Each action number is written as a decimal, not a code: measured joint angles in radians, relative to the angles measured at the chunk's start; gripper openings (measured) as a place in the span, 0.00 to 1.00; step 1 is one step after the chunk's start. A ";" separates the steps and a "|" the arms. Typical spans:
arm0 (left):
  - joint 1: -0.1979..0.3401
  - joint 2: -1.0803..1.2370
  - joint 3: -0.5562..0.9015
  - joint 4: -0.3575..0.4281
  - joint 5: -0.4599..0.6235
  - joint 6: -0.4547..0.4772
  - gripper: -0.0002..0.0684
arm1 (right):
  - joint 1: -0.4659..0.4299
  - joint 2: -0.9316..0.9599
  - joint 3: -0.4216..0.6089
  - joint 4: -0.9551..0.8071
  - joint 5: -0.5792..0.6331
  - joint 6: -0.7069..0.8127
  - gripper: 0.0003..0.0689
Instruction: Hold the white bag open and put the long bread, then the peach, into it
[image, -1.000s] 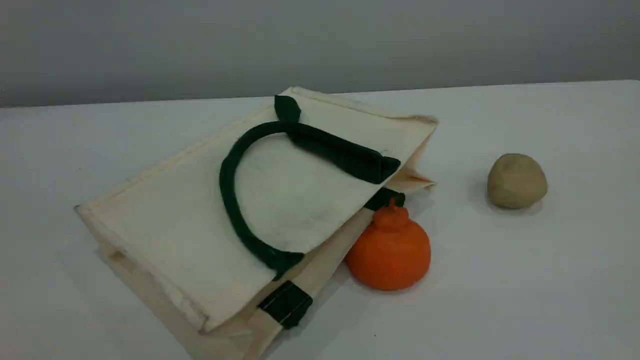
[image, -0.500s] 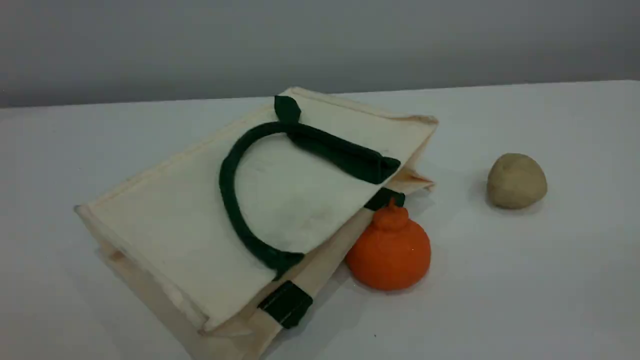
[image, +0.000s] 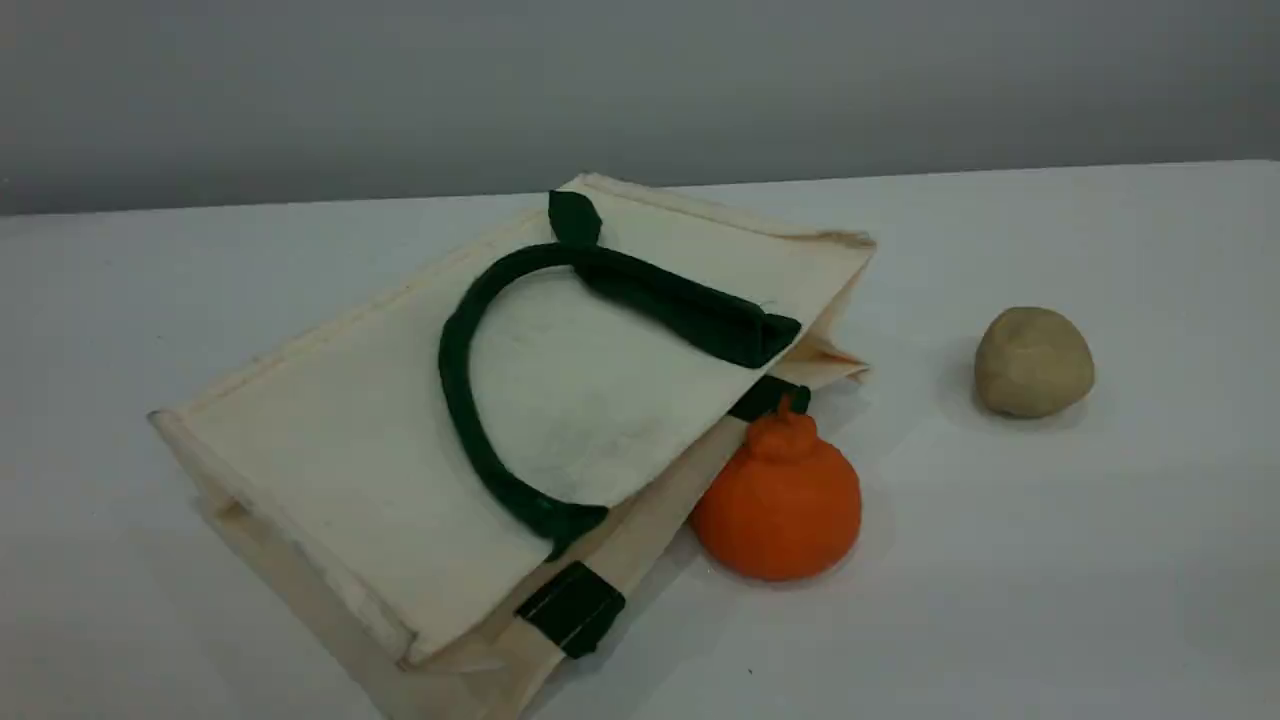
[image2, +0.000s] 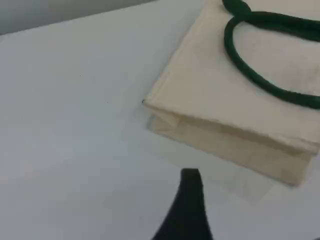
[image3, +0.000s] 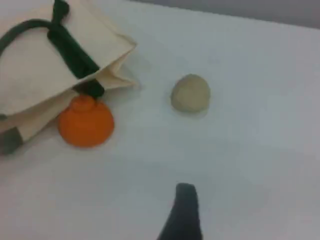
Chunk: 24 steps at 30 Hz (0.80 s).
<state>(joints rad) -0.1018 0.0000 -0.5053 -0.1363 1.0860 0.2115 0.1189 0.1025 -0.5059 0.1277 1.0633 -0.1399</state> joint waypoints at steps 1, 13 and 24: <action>0.000 0.000 0.000 0.006 0.001 -0.007 0.87 | 0.000 0.000 0.000 0.000 0.000 0.001 0.85; 0.000 0.000 -0.001 0.106 -0.003 -0.122 0.87 | 0.000 0.000 0.000 0.000 0.004 0.001 0.85; 0.000 0.000 -0.001 0.112 -0.006 -0.122 0.87 | 0.000 0.000 -0.001 0.000 0.005 0.001 0.85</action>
<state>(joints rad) -0.1018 0.0000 -0.5063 -0.0246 1.0795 0.0894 0.1189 0.1025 -0.5068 0.1277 1.0683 -0.1390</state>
